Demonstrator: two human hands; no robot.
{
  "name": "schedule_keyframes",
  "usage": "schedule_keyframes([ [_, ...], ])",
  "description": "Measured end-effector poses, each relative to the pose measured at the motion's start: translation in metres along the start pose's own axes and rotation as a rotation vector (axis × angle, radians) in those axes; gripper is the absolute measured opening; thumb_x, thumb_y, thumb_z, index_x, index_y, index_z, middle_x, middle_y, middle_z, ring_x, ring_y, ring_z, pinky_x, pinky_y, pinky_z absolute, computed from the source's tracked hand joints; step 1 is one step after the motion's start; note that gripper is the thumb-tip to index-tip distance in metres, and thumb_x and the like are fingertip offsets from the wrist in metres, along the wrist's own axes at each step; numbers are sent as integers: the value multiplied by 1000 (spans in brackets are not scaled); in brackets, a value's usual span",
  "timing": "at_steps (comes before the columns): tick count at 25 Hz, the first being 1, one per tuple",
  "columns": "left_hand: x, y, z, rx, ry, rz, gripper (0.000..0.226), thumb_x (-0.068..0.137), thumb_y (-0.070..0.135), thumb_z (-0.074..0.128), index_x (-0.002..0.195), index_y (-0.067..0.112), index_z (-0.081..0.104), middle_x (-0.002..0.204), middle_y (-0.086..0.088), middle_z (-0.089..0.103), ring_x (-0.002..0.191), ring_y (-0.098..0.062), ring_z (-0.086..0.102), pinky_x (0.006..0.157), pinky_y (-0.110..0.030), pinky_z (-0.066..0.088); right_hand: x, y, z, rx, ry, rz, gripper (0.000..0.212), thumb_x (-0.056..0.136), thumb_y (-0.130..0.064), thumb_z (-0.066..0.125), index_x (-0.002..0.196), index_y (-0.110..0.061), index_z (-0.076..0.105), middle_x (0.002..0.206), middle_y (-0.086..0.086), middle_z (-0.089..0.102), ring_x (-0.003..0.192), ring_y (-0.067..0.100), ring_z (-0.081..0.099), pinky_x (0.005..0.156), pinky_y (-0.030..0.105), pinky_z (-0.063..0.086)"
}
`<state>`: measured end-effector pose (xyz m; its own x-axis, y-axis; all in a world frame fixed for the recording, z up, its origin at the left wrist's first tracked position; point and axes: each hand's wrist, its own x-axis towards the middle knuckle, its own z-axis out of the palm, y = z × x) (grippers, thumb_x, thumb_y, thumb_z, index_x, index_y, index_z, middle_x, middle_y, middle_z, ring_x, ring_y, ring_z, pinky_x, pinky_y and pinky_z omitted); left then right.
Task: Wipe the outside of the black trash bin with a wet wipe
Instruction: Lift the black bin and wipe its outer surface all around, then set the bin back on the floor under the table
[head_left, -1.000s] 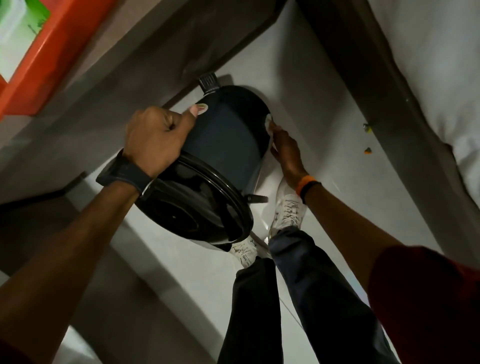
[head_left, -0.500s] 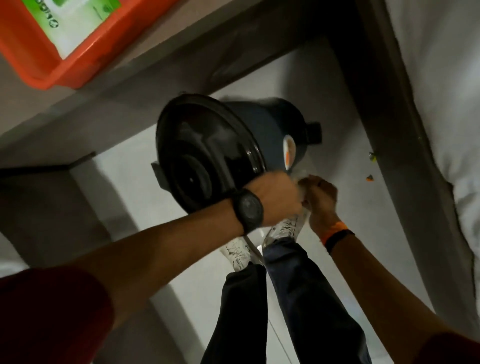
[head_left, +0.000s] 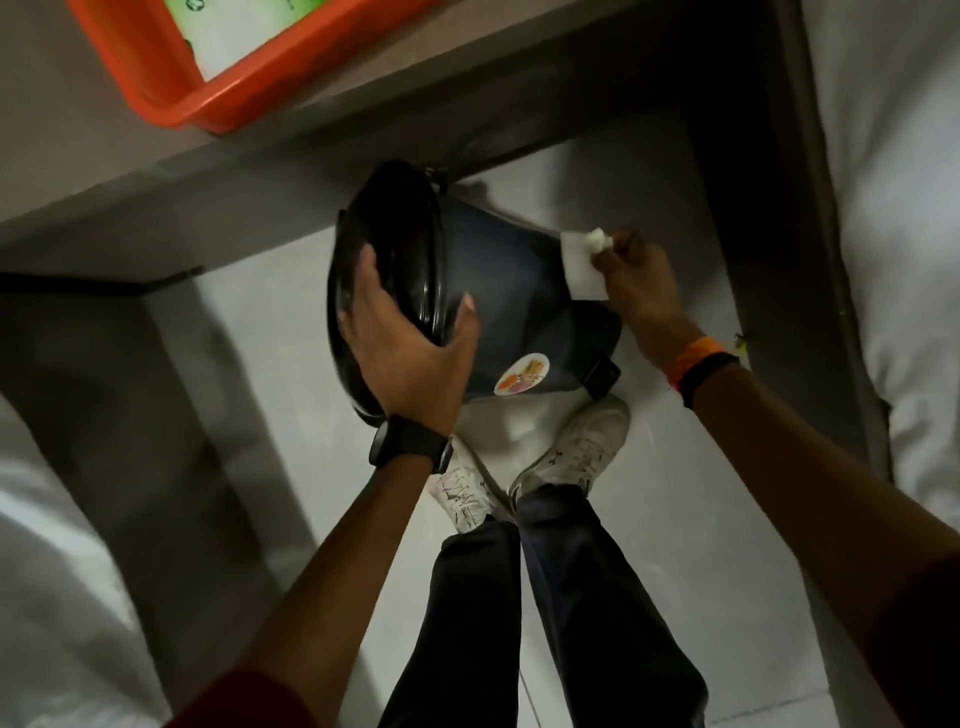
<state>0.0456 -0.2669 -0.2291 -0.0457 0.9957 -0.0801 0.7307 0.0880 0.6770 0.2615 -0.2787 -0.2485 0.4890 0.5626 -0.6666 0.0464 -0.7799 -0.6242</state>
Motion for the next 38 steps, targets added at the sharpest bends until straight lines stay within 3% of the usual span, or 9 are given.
schedule_keyframes([
  [3, 3, -14, 4, 24, -190, 40, 84, 86, 45, 69, 151, 11, 28, 160, -11, 28, 147, -26, 29, 114, -51, 37, -5, 12, 11, -18, 69, -54, 21, 106, -24, 49, 120, -11, 58, 110, 1, 62, 116, 31, 65, 100, 46, 56],
  [8, 8, -24, 5, 55, -231, 166, 57, 99, 24, 55, 149, 9, 33, 160, -13, 28, 147, -36, 24, 118, -50, 31, -8, 19, 19, 193, 128, 56, 21, 104, -21, 54, 123, -15, 60, 116, -1, 60, 111, 23, 61, 102, 48, 57],
  [15, 34, -4, 5, 204, -342, 234, 66, 92, -5, 50, 152, 11, 28, 162, -5, 22, 150, -36, 12, 113, -65, 25, -30, 34, 27, 489, 154, 188, 13, 102, -14, 56, 100, -26, 59, 109, 1, 63, 107, 25, 64, 84, 34, 60],
  [22, -37, 44, 6, 129, -540, 658, 48, 96, 31, 55, 142, 20, 49, 159, -8, 30, 149, -30, 22, 111, -57, 29, -60, 61, -25, 457, 234, 347, 18, 104, -14, 54, 120, -9, 60, 110, 1, 59, 109, 22, 56, 97, 44, 54],
  [24, -45, 39, 8, -84, -512, 480, 48, 96, 26, 57, 142, 17, 48, 161, -16, 21, 150, -31, 17, 116, -57, 25, -57, 58, -44, 398, 270, 338, 12, 104, -17, 51, 98, -17, 61, 94, -3, 59, 96, 19, 57, 82, 36, 55],
  [28, -30, 8, 9, -262, -441, -440, 86, 79, 49, 76, 149, 31, 30, 161, -12, 18, 147, -31, 23, 117, -54, 29, -46, 47, -69, 415, 280, 354, 15, 98, -16, 52, 86, -21, 59, 81, -4, 59, 75, 12, 58, 66, 26, 49],
  [32, -20, 3, 5, -531, -454, -442, 70, 77, 32, 83, 136, 22, 48, 131, 0, 62, 119, -13, 60, 102, -43, 52, -31, 32, -68, 433, 199, 320, 35, 98, -12, 50, 64, -20, 55, 60, -6, 51, 46, 6, 49, 51, 22, 40],
  [35, -3, -8, -3, -451, -401, -355, 79, 73, 38, 85, 140, 26, 45, 133, -2, 60, 125, -20, 55, 105, -43, 49, -21, 27, -49, 468, 137, 321, 44, 101, -13, 45, 59, 0, 47, 41, -12, 45, 35, 2, 40, 38, 16, 33],
  [38, 15, -24, -17, -212, -380, -297, 106, 68, 50, 85, 152, 31, 23, 146, -10, 42, 135, -25, 40, 109, -29, 36, -25, 27, -19, 507, 31, 306, 46, 100, -7, 40, 55, -19, 47, 43, -10, 44, 38, 5, 40, 40, 15, 31],
])
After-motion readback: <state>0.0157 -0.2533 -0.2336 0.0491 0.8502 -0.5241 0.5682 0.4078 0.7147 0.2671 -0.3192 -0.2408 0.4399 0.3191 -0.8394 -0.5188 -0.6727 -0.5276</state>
